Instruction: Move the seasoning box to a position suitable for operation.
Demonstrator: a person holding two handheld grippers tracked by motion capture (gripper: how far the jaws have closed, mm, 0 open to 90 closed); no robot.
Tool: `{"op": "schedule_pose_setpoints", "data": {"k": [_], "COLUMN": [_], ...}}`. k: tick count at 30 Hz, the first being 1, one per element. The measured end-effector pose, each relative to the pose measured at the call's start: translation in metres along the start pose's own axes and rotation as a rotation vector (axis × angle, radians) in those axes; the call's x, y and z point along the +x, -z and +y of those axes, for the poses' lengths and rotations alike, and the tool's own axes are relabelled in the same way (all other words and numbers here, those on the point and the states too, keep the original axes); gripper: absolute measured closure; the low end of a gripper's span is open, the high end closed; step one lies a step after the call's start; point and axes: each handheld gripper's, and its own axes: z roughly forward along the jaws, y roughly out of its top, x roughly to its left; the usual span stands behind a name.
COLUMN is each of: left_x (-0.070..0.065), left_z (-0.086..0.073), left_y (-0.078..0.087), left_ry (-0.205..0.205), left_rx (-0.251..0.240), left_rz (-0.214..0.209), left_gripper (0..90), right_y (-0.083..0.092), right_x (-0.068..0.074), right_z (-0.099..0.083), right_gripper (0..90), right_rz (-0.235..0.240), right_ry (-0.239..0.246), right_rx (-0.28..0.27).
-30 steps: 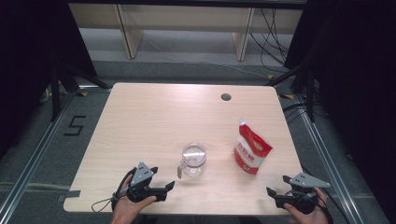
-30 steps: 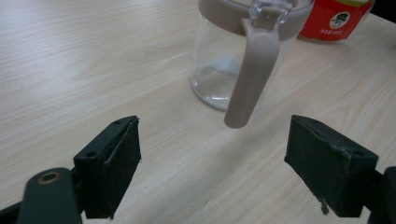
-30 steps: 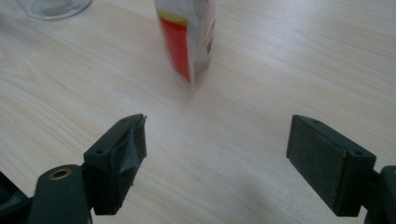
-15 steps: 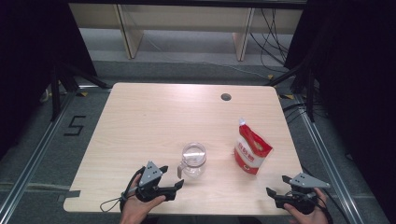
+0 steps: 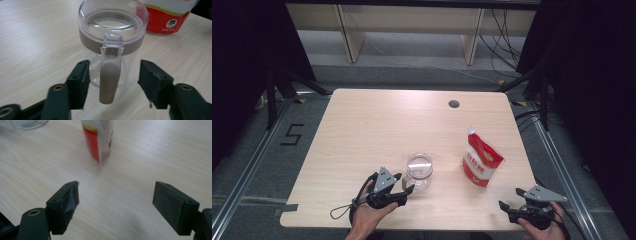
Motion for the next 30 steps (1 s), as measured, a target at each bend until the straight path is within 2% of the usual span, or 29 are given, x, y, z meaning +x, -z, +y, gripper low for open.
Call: {"op": "schedule_pose_setpoints", "data": {"k": [2, 4, 5, 6, 7, 8, 9, 10, 12, 13, 14, 15, 17, 19, 20, 24, 27, 29, 30], "left_x": [0.0006, 0.0001, 0.0012, 0.0015, 0.0019, 0.0023, 0.0028, 0.0034, 0.0047, 0.0047, 0.0051, 0.0053, 0.0051, 0.0065, 0.0068, 0.0076, 0.0065, 0.0059, 0.0059], "left_z": [0.0001, 0.0002, 0.0005, 0.0008, 0.0009, 0.001, 0.0011, 0.0014, 0.002, 0.002, 0.0021, 0.0021, 0.0021, 0.0025, 0.0023, 0.0021, 0.0014, 0.0013, 0.0015], "left_y": [-0.0014, -0.0011, -0.0011, -0.0009, -0.0009, -0.0008, -0.0011, -0.0013, -0.0011, -0.0011, -0.0003, -0.0004, -0.0007, -0.0005, -0.0004, -0.0004, 0.0004, -0.0001, -0.0003], "left_ry": [-0.006, -0.003, -0.021, -0.029, -0.036, -0.045, -0.051, -0.05, -0.063, -0.063, -0.081, -0.091, -0.09, -0.102, -0.094, -0.099, -0.112, -0.105, -0.117], "left_rx": [-0.01, -0.016, -0.022, -0.022, -0.024, -0.024, -0.025, -0.025, -0.023, -0.023, -0.019, -0.02, -0.022, -0.018, -0.019, -0.019, -0.019, -0.022, -0.023], "left_rz": [-0.009, 0.001, -0.006, -0.005, -0.005, -0.007, -0.01, -0.013, -0.011, -0.011, -0.01, -0.01, -0.011, -0.019, -0.022, -0.031, -0.047, -0.06, -0.068], "left_gripper": [50.3, 52.5, 55.3, 57.3, 59.4, 64.0, 64.0, 67.8, 71.3, 71.4, 71.5, 71.6, 71.6, 71.7, 71.7, 71.8, 71.8, 71.8, 71.8], "right_y": [-0.0002, -0.0007, -0.0007, -0.0008, -0.0012, -0.0009, -0.0009, -0.0002, -0.0005, -0.0005, -0.0003, 0.0005, -0.0007, -0.0004, -0.0002, 0.0002, 0.0006, -0.0002, -0.0013], "right_x": [0.0029, 0.0033, 0.0038, 0.0033, 0.004, 0.0044, 0.0044, 0.0048, 0.0046, 0.0046, 0.0054, 0.0087, 0.0068, 0.008, 0.0068, 0.0058, 0.0077, 0.0079, 0.0068], "right_z": [0.0005, 0.0007, 0.0008, 0.0013, 0.0015, 0.0018, 0.0018, 0.0018, 0.002, 0.002, 0.0023, 0.0021, 0.0024, 0.0024, 0.0028, 0.0026, 0.0028, 0.0025, 0.0027], "right_gripper": [22.4, 22.6, 22.8, 22.9, 22.9, 23.2, 23.2, 23.4, 23.5, 23.5, 23.6, 23.7, 23.9, 23.9, 24.1, 24.1, 24.2, 24.2, 24.3], "right_rz": [0.007, 0.02, 0.018, 0.006, 0.02, 0.02, 0.02, 0.009, 0.022, 0.022, 0.022, 0.02, 0.028, 0.021, 0.018, 0.01, 0.028, 0.019, 0.044], "right_ry": [-0.006, -0.012, -0.008, 0.016, 0.001, 0.002, 0.002, 0.005, 0.001, 0.001, 0.004, -0.024, 0.003, 0.0, 0.018, 0.023, -0.003, 0.009, 0.012], "right_rx": [0.005, 0.011, 0.01, 0.002, 0.008, 0.009, 0.009, 0.008, 0.008, 0.008, 0.005, 0.014, 0.011, 0.013, 0.008, 0.008, 0.015, -0.003, 0.011]}}
